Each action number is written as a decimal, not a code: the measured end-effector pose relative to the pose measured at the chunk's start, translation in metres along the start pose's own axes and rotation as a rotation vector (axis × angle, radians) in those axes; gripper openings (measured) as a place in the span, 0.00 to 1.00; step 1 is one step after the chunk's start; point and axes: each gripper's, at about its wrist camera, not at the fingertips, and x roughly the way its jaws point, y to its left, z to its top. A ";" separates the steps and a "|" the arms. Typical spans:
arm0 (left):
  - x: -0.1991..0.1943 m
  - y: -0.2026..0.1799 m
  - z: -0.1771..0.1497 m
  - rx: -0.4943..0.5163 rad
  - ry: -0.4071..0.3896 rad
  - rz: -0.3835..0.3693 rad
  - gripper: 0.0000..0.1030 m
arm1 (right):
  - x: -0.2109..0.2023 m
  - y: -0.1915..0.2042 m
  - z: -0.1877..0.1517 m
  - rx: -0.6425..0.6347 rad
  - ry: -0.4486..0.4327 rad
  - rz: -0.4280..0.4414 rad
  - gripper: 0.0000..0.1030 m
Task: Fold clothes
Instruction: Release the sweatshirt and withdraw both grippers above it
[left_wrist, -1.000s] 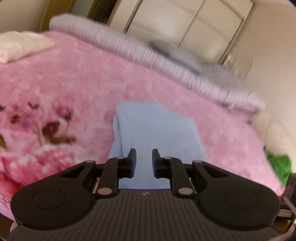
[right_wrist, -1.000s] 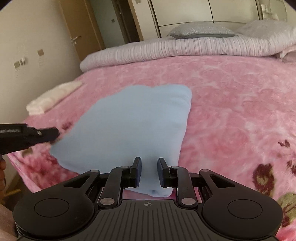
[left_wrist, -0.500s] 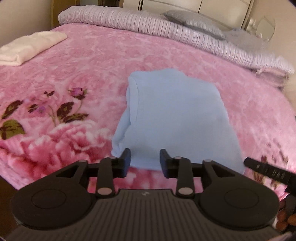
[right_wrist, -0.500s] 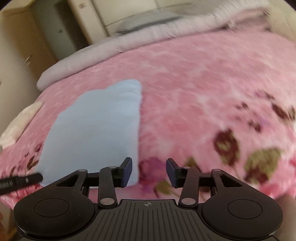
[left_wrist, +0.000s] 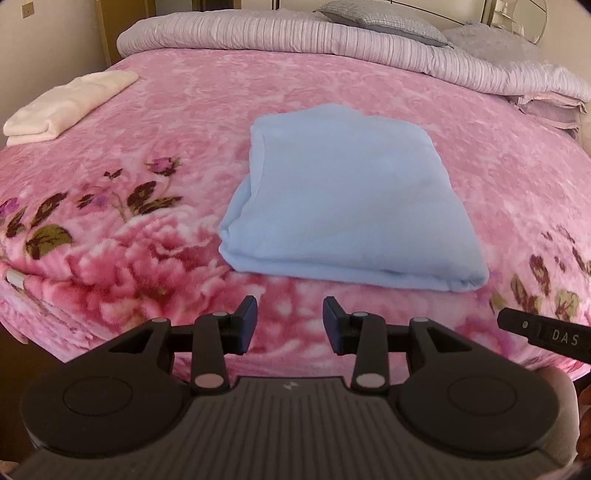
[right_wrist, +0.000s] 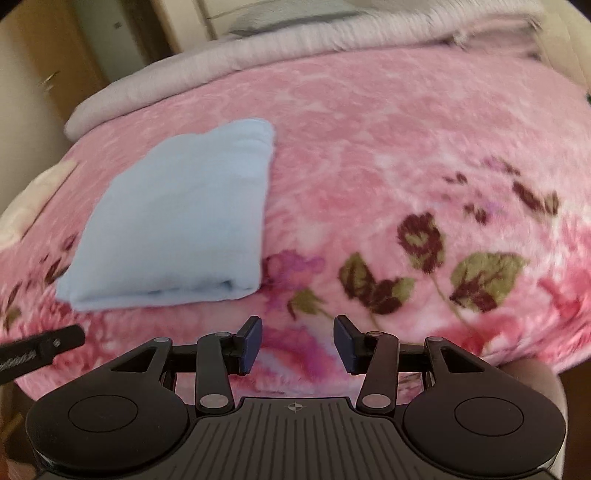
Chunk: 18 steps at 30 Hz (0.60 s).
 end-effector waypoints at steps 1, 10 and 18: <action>-0.001 0.000 -0.002 0.002 0.001 0.000 0.34 | -0.003 0.004 -0.002 -0.026 -0.009 0.000 0.46; -0.014 -0.003 -0.021 0.015 0.009 0.009 0.35 | -0.018 0.016 -0.015 -0.086 -0.008 -0.006 0.46; -0.029 0.000 -0.032 0.004 0.001 0.028 0.36 | -0.029 0.019 -0.023 -0.099 -0.005 0.014 0.46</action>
